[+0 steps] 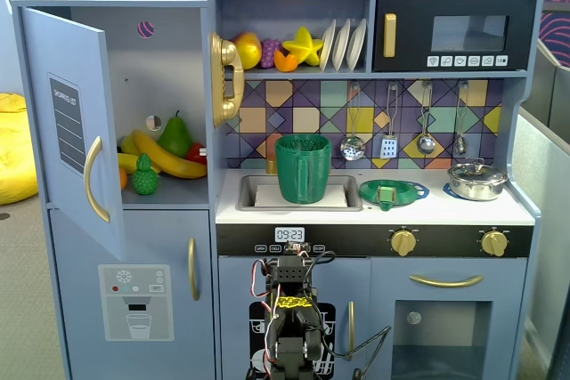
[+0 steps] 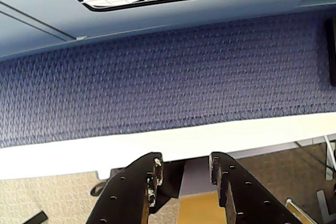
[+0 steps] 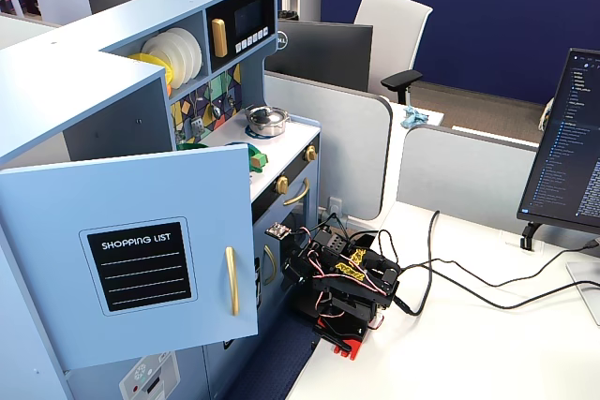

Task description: Pick up the green pineapple from the left cabinet and place it in the green recipient

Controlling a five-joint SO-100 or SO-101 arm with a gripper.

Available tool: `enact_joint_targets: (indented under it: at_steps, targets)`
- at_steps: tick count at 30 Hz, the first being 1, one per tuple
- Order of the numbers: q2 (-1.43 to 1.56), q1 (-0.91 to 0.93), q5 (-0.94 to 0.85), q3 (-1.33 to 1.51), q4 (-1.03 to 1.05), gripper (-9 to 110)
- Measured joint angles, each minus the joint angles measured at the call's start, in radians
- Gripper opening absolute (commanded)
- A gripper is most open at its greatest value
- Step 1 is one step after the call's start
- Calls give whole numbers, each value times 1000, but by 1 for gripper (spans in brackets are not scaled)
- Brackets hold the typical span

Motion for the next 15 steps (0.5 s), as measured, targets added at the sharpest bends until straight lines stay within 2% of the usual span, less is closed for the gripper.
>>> enact_joint_targets:
  at_steps: [3, 6, 12, 15]
  targets:
    - [-23, -81, 75, 5, -86, 0]
    - [-40, -227, 89, -49, -331, 0]
    - [-253, -584, -133, -284, -851, 3]
    - [-379, -703, -183, -426, -1020, 1]
